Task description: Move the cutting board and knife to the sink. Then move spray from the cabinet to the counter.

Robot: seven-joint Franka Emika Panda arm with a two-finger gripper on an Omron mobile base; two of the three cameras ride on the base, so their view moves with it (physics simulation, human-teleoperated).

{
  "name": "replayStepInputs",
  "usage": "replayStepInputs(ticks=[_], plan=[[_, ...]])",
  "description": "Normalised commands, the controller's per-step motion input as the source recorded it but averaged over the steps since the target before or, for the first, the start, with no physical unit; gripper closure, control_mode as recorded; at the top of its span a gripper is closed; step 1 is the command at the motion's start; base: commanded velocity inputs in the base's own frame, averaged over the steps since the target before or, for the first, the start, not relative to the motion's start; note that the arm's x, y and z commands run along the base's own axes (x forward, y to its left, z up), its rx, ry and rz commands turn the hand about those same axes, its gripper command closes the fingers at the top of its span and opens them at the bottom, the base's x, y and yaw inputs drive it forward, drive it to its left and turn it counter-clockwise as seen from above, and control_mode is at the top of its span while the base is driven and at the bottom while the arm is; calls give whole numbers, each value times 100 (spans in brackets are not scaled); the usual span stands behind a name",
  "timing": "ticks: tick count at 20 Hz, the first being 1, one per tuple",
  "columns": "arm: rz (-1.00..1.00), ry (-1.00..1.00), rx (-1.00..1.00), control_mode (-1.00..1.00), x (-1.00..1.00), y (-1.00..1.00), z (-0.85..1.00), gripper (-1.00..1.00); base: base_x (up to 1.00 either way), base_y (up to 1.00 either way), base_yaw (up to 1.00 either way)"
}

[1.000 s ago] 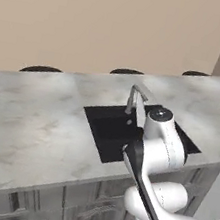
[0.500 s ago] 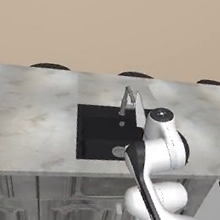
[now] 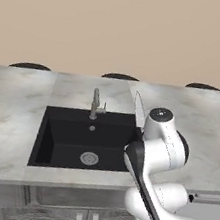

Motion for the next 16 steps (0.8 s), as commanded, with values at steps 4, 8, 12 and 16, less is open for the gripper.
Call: replayStepInputs(ticks=[4, 8, 12, 16], plan=[[0, 0, 0, 100, 0, 0, 0, 100, 58, -21, 14], [0, 0, 0, 100, 0, 0, 0, 100, 29, -20, 14], [23, 8, 0, -100, 44, -29, 0, 100, 0, 0, 0], [26, 27, -1, -100, 67, -8, 0, 100, 0, 0, 0]])
